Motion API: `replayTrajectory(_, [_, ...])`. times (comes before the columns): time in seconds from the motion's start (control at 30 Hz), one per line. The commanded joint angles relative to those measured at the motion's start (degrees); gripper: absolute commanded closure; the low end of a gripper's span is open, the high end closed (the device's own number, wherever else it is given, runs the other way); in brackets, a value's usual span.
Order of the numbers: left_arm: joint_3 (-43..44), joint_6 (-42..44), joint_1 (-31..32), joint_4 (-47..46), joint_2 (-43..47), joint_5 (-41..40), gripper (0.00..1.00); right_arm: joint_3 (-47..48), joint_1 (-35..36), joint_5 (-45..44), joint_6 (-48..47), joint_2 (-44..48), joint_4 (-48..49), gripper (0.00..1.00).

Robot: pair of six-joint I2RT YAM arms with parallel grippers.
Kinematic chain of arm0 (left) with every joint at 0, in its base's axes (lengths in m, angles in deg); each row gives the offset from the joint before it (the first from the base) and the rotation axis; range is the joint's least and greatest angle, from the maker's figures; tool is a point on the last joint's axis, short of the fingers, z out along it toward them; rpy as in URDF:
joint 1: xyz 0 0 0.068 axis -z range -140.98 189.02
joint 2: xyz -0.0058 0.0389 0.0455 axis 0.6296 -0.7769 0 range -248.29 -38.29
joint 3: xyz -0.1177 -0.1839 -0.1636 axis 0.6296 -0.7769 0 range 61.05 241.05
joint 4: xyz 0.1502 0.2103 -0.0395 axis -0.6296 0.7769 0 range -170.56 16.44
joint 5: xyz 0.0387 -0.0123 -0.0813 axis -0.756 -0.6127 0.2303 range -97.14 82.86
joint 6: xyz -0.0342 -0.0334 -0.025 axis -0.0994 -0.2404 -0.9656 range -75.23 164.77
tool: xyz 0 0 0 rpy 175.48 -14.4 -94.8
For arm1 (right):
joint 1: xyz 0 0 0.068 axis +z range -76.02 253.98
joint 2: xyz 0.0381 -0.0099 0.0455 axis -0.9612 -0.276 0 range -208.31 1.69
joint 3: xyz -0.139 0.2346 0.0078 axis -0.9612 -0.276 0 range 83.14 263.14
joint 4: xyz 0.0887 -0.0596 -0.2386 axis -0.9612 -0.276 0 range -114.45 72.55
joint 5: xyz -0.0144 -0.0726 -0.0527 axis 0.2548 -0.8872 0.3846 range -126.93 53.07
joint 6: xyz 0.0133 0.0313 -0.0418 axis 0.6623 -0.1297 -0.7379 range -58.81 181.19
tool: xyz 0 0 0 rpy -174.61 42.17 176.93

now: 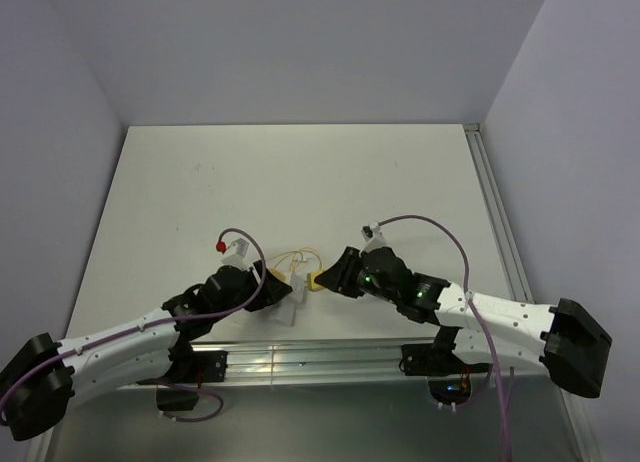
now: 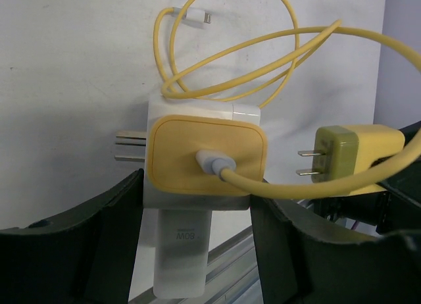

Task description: Insert the plug

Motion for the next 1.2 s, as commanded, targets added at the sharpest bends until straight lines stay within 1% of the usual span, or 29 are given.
replayTrajectory(0.0, [-0.4, -1.5, -0.8, -7.3, 2.3, 3.0, 1.0, 3.7, 1.8, -3.8, 1.8, -2.9, 2.9, 1.0])
replayTrajectory(0.17, [-0.8, -1.7, -0.8, -7.6, 2.7, 2.7, 1.0, 5.9, 4.8, -6.4, 5.6, -8.6, 3.8, 1.0])
replayTrajectory(0.3, [-1.8, -1.7, -0.8, -8.2, 2.9, 3.0, 0.99, 6.8, 5.3, -7.2, 8.1, -11.3, 3.8, 1.0])
replayTrajectory(0.5, [-2.7, -1.9, -0.8, -7.7, 4.4, 2.4, 1.0, 5.8, 5.4, -9.6, 9.8, -10.0, 3.6, 1.0])
replayTrajectory(0.77, [-3.2, -2.3, -0.8, -7.4, 5.0, 2.2, 1.0, 5.8, 5.5, -8.6, 11.0, -11.7, 5.4, 1.0])
replayTrajectory(1.17, [-3.2, -3.5, -0.8, -7.5, 4.6, 1.5, 1.0, 5.5, 6.1, -9.9, 13.3, -11.8, 4.0, 1.0])
